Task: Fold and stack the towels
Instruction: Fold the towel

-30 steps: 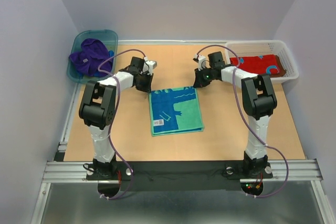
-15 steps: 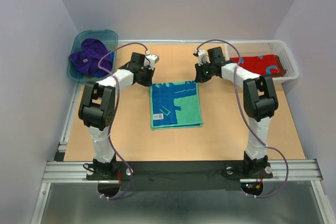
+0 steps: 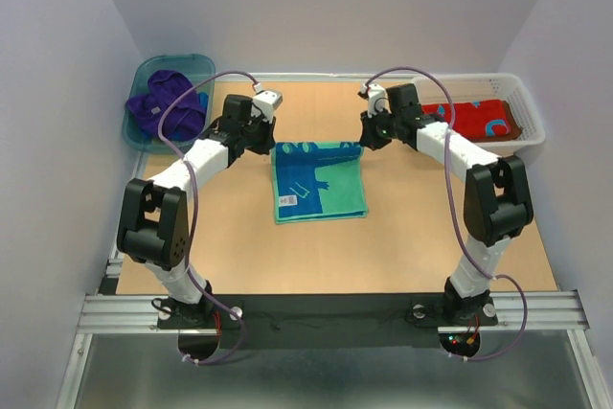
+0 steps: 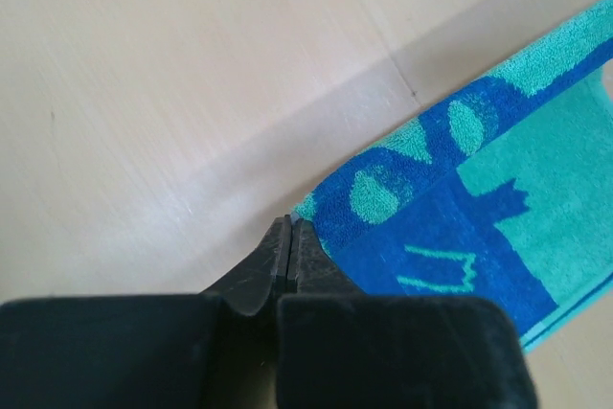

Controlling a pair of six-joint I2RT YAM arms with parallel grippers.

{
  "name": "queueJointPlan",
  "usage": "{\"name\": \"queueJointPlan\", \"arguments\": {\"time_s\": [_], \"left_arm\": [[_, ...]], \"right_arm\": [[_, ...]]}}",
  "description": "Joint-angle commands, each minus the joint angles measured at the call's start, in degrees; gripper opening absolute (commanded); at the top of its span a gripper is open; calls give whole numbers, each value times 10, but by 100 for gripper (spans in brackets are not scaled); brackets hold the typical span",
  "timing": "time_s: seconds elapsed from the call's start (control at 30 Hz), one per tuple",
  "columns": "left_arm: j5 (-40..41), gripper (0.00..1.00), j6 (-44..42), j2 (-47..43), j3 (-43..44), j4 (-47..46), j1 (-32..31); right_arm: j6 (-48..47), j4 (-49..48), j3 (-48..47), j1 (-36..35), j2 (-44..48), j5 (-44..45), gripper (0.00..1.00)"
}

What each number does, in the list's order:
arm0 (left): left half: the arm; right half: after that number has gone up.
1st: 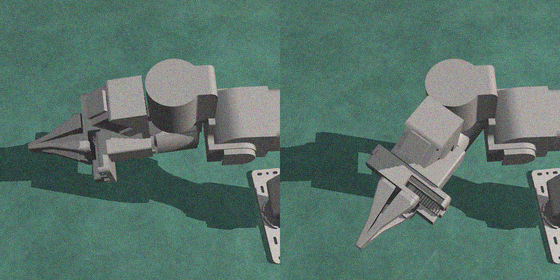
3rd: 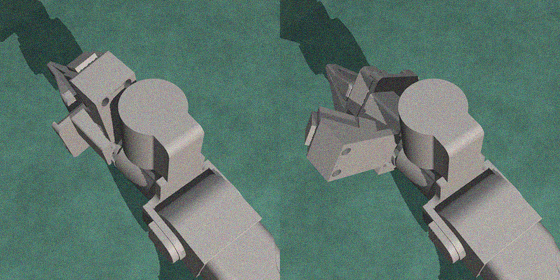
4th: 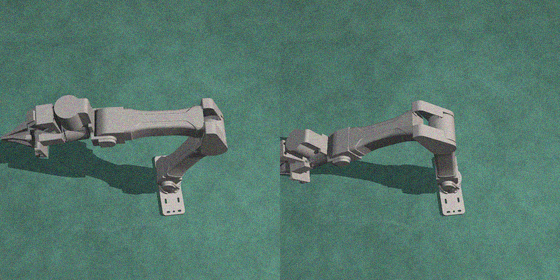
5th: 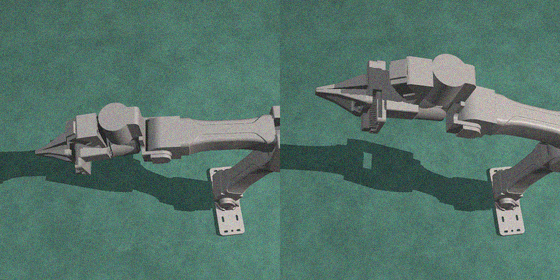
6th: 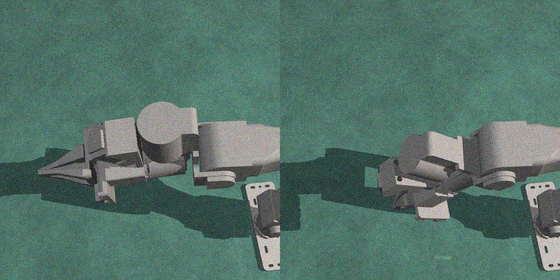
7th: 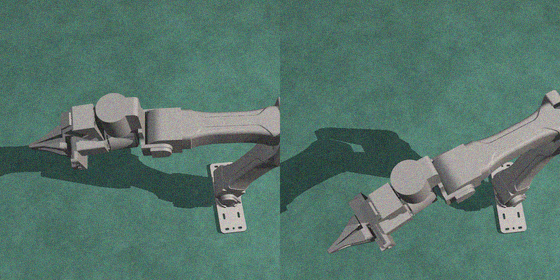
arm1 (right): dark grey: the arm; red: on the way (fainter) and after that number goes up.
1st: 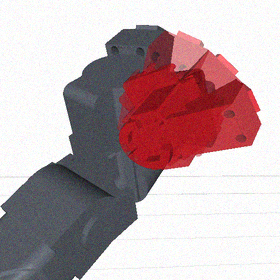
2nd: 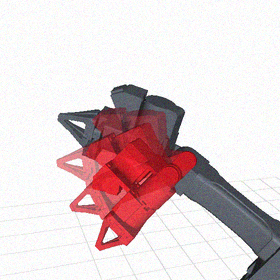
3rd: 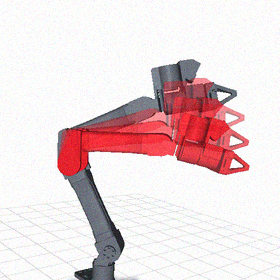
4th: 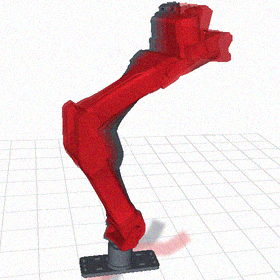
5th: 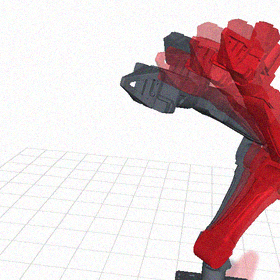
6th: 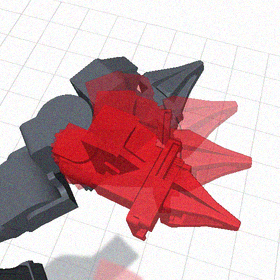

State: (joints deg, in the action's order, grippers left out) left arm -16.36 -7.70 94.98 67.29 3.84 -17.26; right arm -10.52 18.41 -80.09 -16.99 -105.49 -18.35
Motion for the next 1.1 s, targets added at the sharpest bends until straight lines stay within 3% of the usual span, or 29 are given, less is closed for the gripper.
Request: {"name": "queueJointPlan", "arguments": {"time_s": [0.0,0.3,0.5,0.8,1.07], "left_arm": [[4,0,35,-46,-46,5,1],[4,0,163,-133,-138,56,-12],[26,0,251,-189,-224,31,-44],[100,0,297,-163,-280,-18,-84],[148,0,288,-169,-244,-11,-83]], "right_arm": [[16,-6,53,-8,46,32,1],[99,-4,169,-23,142,1,0],[149,-5,247,-30,180,-14,0],[174,-22,297,-45,177,1,0],[186,-41,289,-47,190,12,1]]}}
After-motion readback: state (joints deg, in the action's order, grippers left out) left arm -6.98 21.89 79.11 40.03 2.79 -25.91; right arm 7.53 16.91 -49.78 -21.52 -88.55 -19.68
